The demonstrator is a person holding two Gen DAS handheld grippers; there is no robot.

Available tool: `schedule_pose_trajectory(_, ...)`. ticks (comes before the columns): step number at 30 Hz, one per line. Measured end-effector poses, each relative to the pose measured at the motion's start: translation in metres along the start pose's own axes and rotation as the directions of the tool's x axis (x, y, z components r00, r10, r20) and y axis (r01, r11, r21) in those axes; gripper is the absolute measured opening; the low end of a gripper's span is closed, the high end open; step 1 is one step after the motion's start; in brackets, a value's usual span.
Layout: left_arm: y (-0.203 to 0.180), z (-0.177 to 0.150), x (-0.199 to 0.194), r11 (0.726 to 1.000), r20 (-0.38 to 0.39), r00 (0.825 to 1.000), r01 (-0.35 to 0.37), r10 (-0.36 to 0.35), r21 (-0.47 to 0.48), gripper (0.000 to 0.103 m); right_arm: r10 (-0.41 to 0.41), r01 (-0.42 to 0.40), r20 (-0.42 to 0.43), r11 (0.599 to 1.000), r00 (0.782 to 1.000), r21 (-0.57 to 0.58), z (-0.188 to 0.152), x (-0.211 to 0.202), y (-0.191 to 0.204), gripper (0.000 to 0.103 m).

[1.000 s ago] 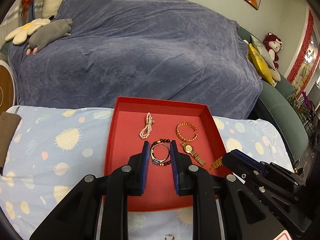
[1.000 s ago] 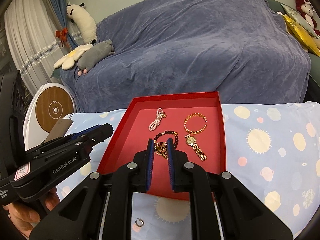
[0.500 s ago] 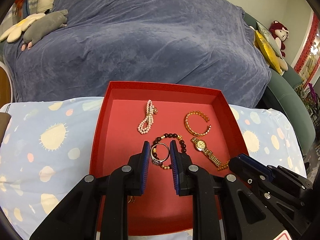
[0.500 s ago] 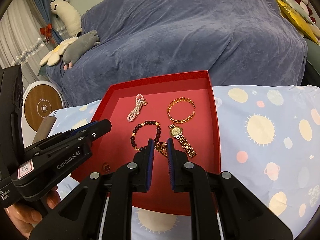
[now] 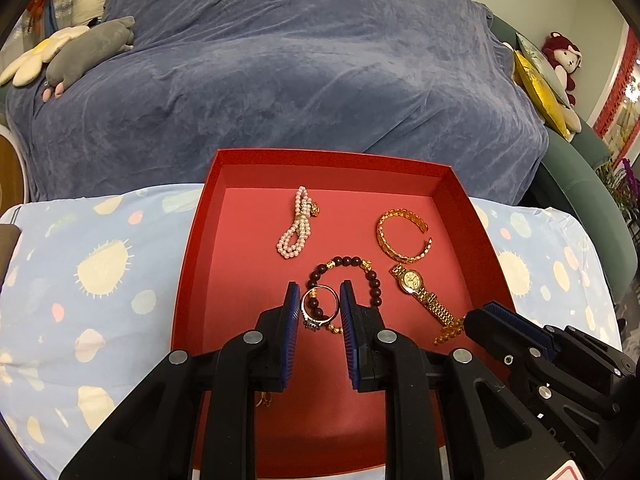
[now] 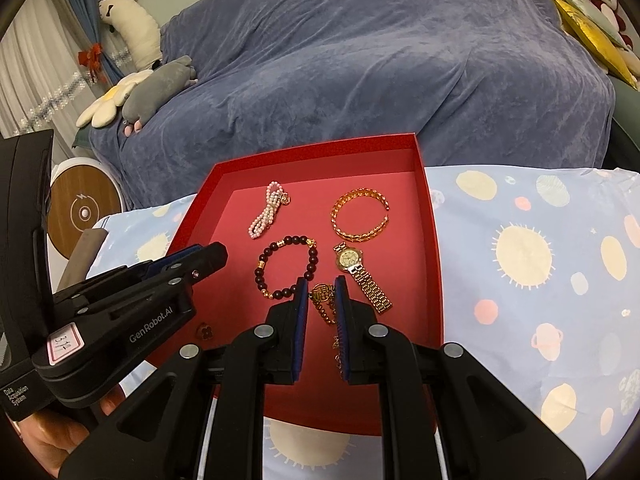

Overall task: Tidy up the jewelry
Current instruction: 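Carry the silver ring with the left tool while the right tool carries the chain into the tray, opening both, then lift both open tools from the tray toward the gold hoop earrings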

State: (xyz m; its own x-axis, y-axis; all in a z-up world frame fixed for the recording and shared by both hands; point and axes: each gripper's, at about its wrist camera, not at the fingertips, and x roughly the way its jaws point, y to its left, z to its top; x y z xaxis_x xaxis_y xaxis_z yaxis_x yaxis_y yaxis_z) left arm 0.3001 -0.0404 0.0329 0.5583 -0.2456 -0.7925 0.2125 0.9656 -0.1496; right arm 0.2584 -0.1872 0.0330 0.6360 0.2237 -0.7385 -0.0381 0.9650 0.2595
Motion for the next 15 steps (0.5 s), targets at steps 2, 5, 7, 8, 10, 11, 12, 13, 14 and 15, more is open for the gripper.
schedule_pose_trajectory(2,-0.0018,-0.0004,0.0006,1.000,-0.003,1.000,-0.010,0.010,0.002,0.018,-0.001,0.001,0.009,1.000,1.000,0.002,0.0005,-0.0010,-0.0007,0.014)
schedule_pose_trajectory(5,-0.0039,-0.0024,0.0011,1.000,-0.004,1.000,-0.023,0.023,0.012,0.020,-0.002,0.002,0.015,1.000,1.000,0.005,0.0015,-0.0021,-0.0006,0.016)
schedule_pose_trajectory(7,-0.0030,-0.0028,0.0016,1.000,-0.005,1.000,-0.027,0.027,0.009,0.021,-0.001,0.001,0.017,1.000,1.000,0.005,0.0018,-0.0023,-0.0003,0.016)
schedule_pose_trajectory(8,-0.0028,-0.0026,0.0021,1.000,-0.007,1.000,-0.029,0.029,0.007,0.021,-0.001,0.001,0.018,1.000,1.000,0.004,0.0019,-0.0024,0.0001,0.016)
schedule_pose_trajectory(10,-0.0016,-0.0024,0.0020,1.000,-0.008,1.000,-0.030,0.030,0.004,0.022,-0.002,0.002,0.019,1.000,1.000,-0.001,0.0022,-0.0029,0.0010,0.016)
schedule_pose_trajectory(11,-0.0015,-0.0023,0.0016,0.999,-0.007,0.999,-0.032,0.032,0.005,0.022,-0.002,0.002,0.020,1.000,1.000,-0.004,0.0022,-0.0030,0.0015,0.016)
schedule_pose_trajectory(12,-0.0016,-0.0025,0.0011,0.999,-0.006,0.999,-0.034,0.034,0.006,0.023,0.000,0.000,0.020,1.000,1.000,-0.005,0.0020,-0.0028,0.0021,0.016)
schedule_pose_trajectory(13,-0.0016,-0.0024,0.0003,0.999,-0.004,0.999,-0.036,0.036,0.007,0.023,0.001,-0.001,0.021,1.000,1.000,-0.006,0.0017,-0.0035,0.0023,0.016)
schedule_pose_trajectory(14,-0.0020,-0.0030,-0.0005,0.999,-0.003,0.999,-0.037,0.037,0.008,0.023,0.001,-0.001,0.023,1.000,1.000,-0.007,0.0017,-0.0042,0.0030,0.016)
schedule_pose_trajectory(15,-0.0024,-0.0032,-0.0015,0.999,-0.002,0.999,-0.038,0.038,0.010,0.023,0.002,-0.002,0.024,1.000,1.000,-0.009,0.0013,-0.0052,0.0037,0.016)
